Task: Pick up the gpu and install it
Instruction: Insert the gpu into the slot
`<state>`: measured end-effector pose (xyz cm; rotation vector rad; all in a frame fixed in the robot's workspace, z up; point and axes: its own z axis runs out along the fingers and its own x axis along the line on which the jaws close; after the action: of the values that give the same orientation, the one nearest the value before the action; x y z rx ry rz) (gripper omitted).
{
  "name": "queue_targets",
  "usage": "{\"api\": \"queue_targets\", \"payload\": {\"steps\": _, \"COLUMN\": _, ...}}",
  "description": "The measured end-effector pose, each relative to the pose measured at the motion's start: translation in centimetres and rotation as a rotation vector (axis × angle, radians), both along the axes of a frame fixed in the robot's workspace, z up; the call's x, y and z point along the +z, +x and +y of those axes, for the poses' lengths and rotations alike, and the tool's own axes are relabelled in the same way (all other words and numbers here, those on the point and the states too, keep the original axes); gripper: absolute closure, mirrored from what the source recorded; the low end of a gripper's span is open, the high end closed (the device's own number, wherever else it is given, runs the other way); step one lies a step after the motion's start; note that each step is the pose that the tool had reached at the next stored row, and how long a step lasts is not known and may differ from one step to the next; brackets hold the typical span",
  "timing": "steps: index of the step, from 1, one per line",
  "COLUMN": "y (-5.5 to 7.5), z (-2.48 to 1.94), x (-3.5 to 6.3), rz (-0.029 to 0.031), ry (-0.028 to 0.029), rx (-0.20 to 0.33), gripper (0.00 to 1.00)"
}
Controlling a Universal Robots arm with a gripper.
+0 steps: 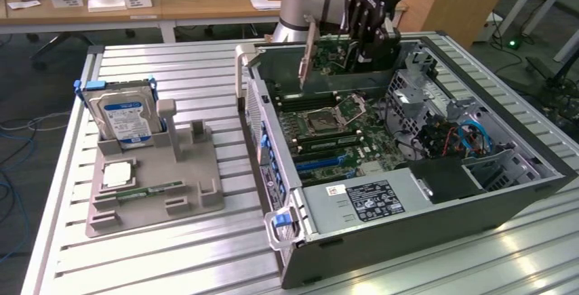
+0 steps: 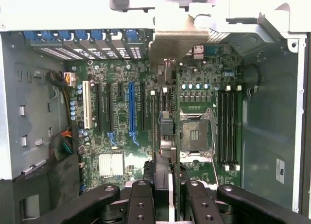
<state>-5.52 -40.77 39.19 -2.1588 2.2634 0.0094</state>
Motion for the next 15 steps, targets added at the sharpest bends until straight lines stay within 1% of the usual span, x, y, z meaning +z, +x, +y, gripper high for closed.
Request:
{"api": "queue_targets", "payload": {"steps": 10, "y": 0.0, "z": 0.0, "x": -1.07, "rz": -0.0001, "ry": 0.0003, "rx": -0.002, "gripper": 0.72}}
{"api": "queue_targets", "payload": {"steps": 11, "y": 0.0, "z": 0.0, "x": -1.2, "rz": 0.0, "ry": 0.0011, "rx": -0.002, "gripper": 0.72}}
{"api": "queue_targets", "payload": {"steps": 13, "y": 0.0, "z": 0.0, "x": -1.41, "rz": -0.0001, "ry": 0.0052, "rx": -0.002, "gripper": 0.72}}
{"api": "queue_targets", "payload": {"steps": 15, "y": 0.0, "z": 0.0, "x": -1.58, "rz": 0.0, "ry": 0.008, "rx": -0.002, "gripper": 0.72}}
